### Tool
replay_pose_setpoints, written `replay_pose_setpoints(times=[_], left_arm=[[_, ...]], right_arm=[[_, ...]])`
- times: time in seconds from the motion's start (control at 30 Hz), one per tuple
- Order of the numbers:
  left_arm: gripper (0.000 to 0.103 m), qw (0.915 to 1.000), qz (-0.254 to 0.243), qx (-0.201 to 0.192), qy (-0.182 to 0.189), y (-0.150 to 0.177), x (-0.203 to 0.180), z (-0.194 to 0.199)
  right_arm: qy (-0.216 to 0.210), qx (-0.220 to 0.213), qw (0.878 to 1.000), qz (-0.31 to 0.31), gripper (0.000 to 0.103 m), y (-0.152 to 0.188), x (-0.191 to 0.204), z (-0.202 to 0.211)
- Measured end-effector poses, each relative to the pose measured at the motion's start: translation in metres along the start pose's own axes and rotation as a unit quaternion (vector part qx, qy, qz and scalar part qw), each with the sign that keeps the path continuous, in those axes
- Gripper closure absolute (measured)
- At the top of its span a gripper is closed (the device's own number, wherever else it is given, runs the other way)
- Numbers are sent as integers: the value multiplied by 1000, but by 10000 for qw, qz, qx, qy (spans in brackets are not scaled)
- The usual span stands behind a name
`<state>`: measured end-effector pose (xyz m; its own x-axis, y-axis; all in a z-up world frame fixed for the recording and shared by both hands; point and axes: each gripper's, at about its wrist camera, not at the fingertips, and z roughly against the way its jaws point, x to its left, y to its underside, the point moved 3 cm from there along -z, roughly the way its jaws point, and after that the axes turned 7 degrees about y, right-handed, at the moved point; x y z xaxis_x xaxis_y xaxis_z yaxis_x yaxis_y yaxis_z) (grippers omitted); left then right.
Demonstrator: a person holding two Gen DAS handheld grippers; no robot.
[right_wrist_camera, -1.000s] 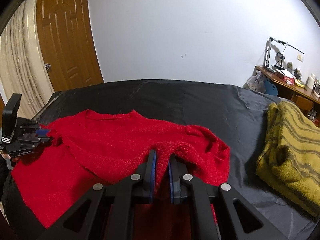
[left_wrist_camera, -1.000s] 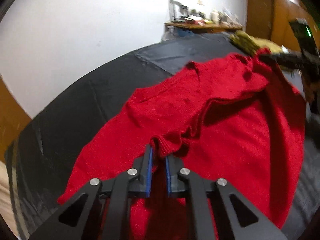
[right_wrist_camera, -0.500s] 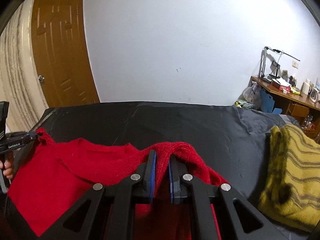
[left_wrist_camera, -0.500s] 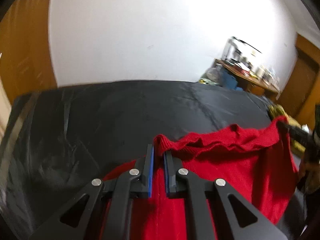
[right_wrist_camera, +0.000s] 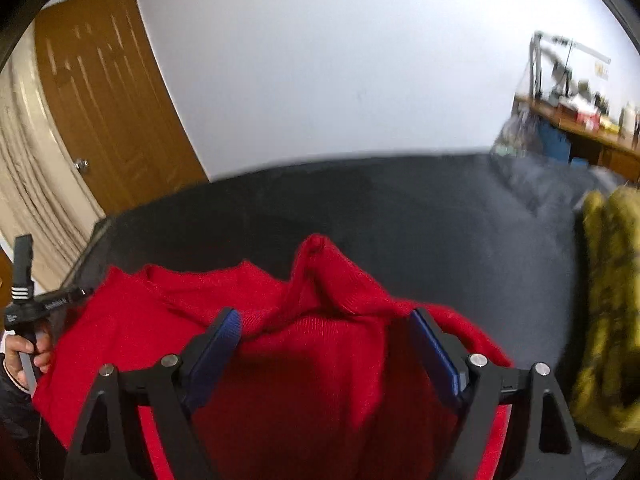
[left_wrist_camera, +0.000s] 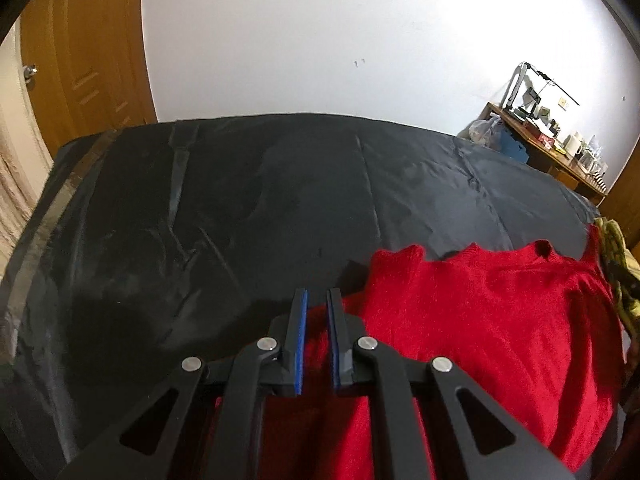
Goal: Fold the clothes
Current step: 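Lift the hem with both grippers and fold it toward the collar, then lay the hem on the sweater and open both grippers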
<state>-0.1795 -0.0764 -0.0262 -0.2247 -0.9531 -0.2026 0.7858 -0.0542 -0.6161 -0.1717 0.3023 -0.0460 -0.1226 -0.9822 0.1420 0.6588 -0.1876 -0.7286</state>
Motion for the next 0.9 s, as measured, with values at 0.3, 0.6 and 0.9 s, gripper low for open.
replay_pose_setpoints(times=[0.3,0.6,0.9], left_arm=[[51,9963,-743,-322,281,3,-47,35],[47,9959,-588,436,-534,8,-29,-16],[36,9926,-832,281,-838,10,-27,-10]], right_arm=[[-217,35,9985,502,16,12,35,29],[256,905,9794,1788,16,56,71,-8],[255,894,9826,1608,16,66,45,-2]])
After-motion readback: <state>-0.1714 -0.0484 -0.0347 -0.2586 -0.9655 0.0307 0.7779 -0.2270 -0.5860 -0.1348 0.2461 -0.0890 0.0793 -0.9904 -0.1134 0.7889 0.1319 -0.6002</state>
